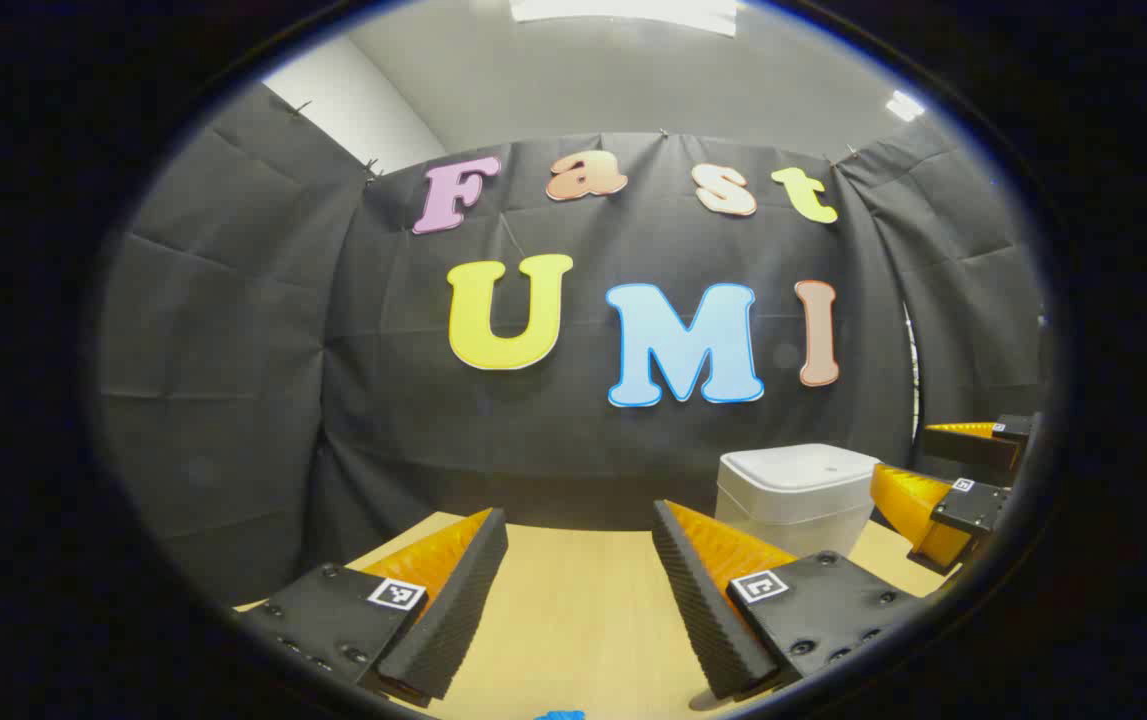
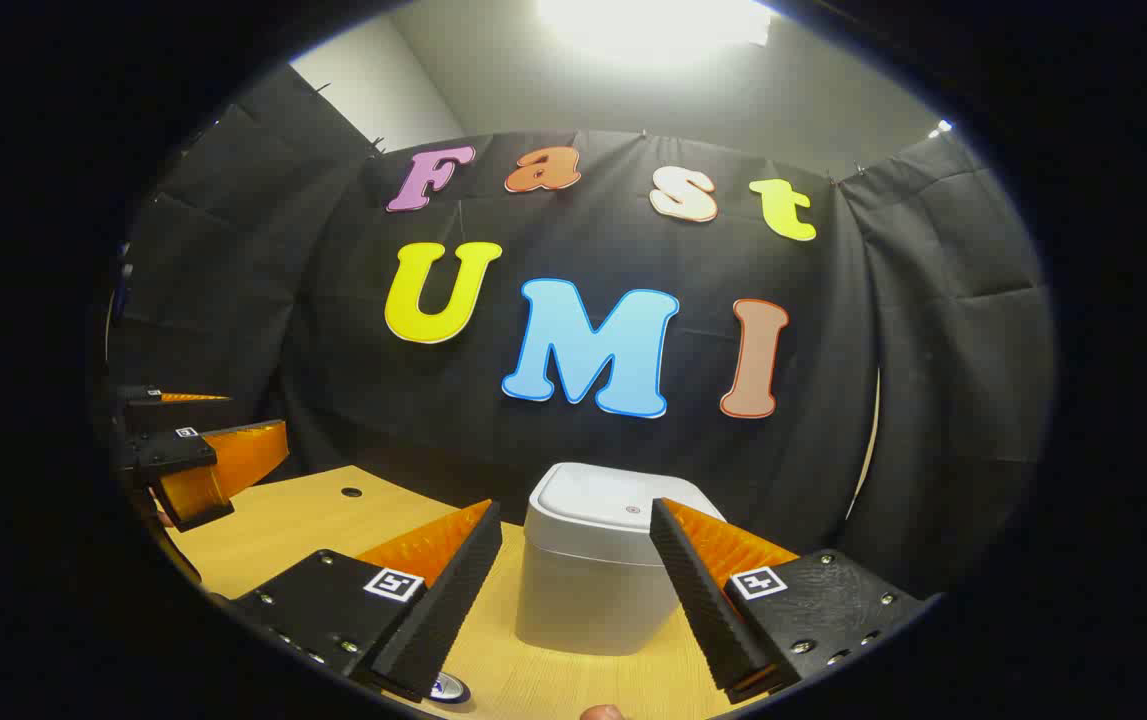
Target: Press the lid of the desktop garbage bin to open it, pick up the crumpled paper on the desktop and throw it into the bin, then pick up the pop can on the desktop and drop it into the bin, and finally close the garbage bin lid.
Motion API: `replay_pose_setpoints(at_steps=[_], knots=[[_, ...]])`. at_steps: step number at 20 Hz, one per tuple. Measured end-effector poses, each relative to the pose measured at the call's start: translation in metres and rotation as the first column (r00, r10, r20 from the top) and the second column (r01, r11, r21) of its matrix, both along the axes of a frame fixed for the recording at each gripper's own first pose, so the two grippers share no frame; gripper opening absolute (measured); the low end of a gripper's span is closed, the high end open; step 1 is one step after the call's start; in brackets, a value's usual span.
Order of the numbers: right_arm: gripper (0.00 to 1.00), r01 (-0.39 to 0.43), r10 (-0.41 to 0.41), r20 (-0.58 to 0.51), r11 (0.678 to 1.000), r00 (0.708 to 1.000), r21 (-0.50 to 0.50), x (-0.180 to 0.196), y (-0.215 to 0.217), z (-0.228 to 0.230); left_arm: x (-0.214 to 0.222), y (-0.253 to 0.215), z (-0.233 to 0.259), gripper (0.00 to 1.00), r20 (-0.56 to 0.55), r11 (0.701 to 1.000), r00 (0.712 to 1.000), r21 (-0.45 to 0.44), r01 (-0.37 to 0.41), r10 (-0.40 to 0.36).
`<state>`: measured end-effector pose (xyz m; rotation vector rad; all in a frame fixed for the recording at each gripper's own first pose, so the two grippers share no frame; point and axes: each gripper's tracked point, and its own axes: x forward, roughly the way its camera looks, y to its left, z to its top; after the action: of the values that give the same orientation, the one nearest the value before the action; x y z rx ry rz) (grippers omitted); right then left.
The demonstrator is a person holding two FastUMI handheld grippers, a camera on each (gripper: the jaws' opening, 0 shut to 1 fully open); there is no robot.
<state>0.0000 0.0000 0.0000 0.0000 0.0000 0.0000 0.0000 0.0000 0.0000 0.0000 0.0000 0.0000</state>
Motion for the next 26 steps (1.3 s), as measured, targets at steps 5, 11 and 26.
replay_pose_setpoints(at_steps=[5, 11, 26], knots=[[0.96, -0.02, 0.02, -0.002, 1.0, 1.0, -0.002, 0.005, 0.002, 0.0, -0.001, 0.0, 0.003, 0.99, 0.006, 1.0, 1.0, 0.008, -0.018, 0.018], [0.96, -0.074, 0.074, -0.02, 0.997, 0.997, -0.016, 0.012, 0.013, -0.004, -0.001, 0.004, 0.0, 0.99, -0.006, 0.999, 0.999, -0.007, -0.038, 0.038], [0.96, -0.056, 0.056, -0.063, 0.998, 0.996, -0.001, 0.018, 0.003, -0.013, 0.005, -0.001, 0.005, 0.99, 0.013, 1.0, 1.0, 0.003, -0.025, 0.025]])
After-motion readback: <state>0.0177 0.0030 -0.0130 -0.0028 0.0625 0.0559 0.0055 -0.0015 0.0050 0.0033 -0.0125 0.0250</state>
